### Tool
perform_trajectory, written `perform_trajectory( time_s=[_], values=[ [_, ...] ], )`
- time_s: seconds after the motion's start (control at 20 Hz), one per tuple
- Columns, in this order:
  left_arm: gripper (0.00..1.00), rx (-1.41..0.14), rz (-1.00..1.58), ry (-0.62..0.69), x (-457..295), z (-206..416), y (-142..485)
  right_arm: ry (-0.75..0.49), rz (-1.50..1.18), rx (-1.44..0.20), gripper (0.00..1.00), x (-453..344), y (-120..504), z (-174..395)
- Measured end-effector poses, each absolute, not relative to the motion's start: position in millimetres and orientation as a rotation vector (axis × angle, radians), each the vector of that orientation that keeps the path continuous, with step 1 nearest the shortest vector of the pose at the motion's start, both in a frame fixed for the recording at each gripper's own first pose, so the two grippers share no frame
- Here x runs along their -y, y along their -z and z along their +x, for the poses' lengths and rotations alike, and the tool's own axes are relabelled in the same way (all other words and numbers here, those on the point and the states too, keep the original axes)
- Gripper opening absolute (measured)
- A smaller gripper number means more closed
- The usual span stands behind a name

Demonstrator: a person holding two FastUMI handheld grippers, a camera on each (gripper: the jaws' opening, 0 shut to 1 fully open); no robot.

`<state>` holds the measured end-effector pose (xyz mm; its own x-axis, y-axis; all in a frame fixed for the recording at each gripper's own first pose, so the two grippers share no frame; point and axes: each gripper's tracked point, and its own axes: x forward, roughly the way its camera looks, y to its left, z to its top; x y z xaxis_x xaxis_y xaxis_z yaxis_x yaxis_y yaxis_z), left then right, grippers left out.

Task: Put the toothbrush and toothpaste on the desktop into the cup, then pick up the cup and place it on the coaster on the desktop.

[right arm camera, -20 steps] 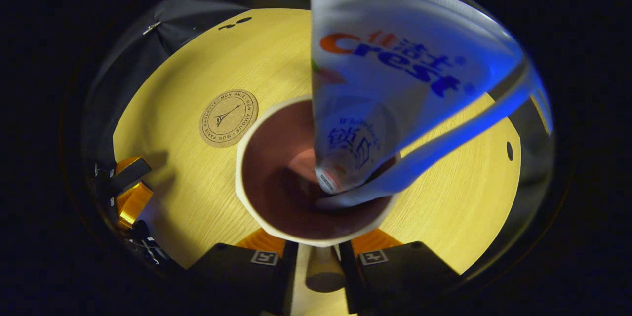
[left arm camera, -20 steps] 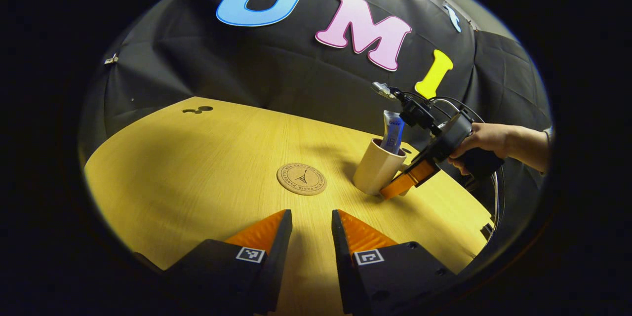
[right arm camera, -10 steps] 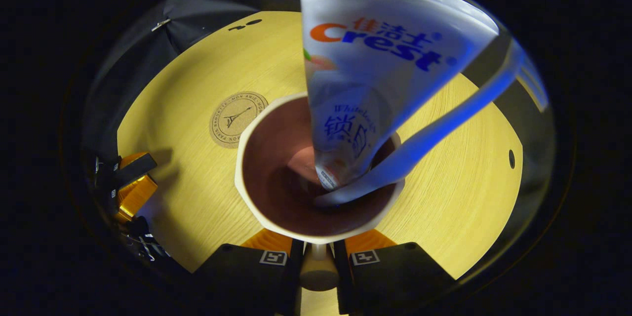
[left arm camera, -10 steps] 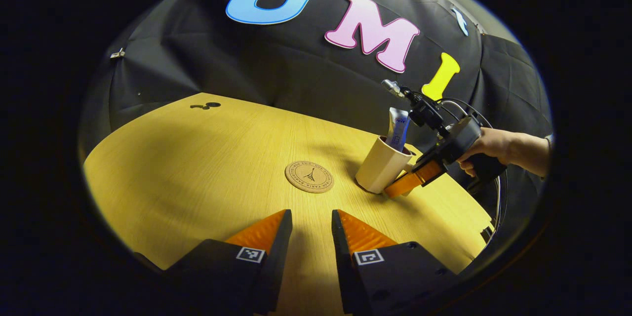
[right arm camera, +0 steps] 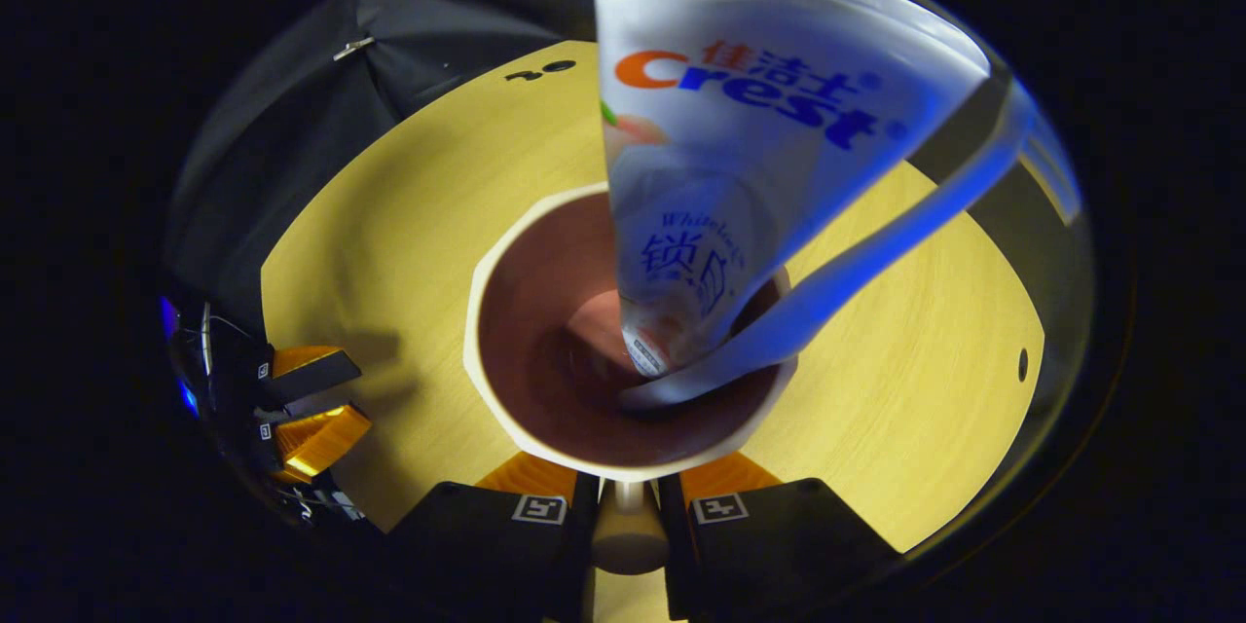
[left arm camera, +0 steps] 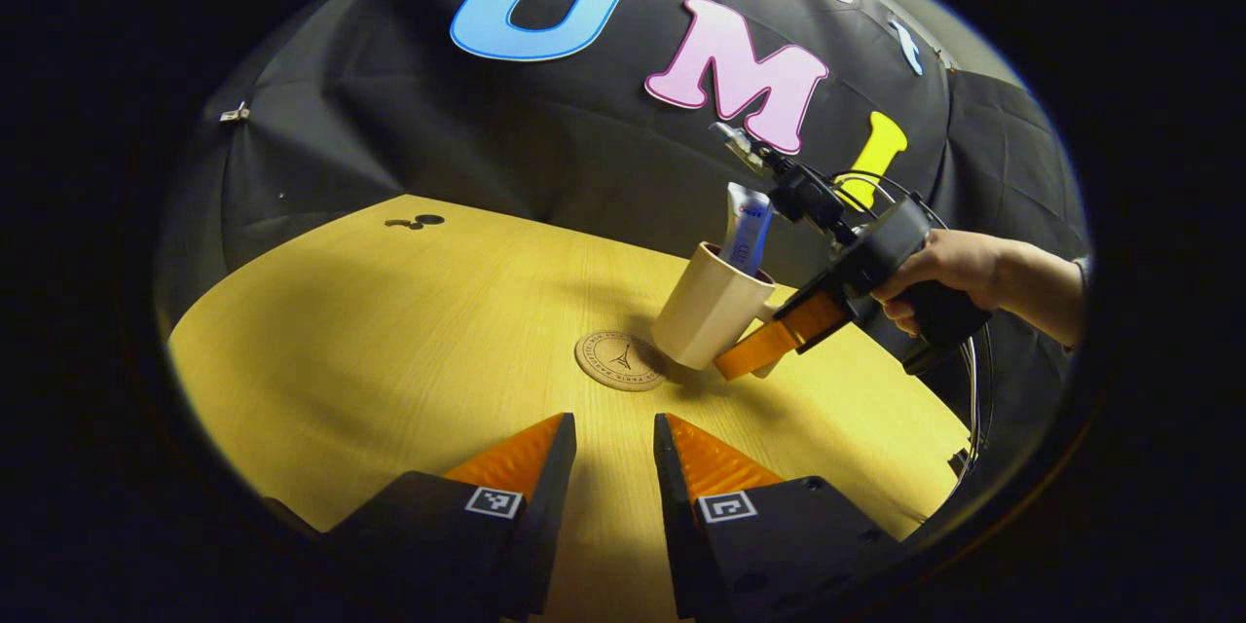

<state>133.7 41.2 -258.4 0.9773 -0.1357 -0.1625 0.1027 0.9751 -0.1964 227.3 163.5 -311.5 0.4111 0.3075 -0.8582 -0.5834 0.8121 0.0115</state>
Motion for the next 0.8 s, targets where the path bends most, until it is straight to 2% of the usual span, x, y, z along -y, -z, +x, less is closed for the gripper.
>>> perform_trajectory(
  time_s=[0.4,0.45,0.5,0.8],
  values=[
    [0.52,-0.163,-0.228,0.076,-68,124,259,-0.622,-0.423,-1.016,0.32,-203,316,230],
    [0.51,-0.159,-0.236,0.072,-72,123,258,-0.626,-0.432,-1.020,0.27,-204,318,230],
    [0.52,-0.156,-0.244,0.068,-74,123,258,-0.626,-0.443,-1.021,0.31,-205,320,228],
    [0.52,-0.149,-0.266,0.056,-82,120,258,-0.611,-0.450,-1.039,0.32,-207,327,232]
  ],
)
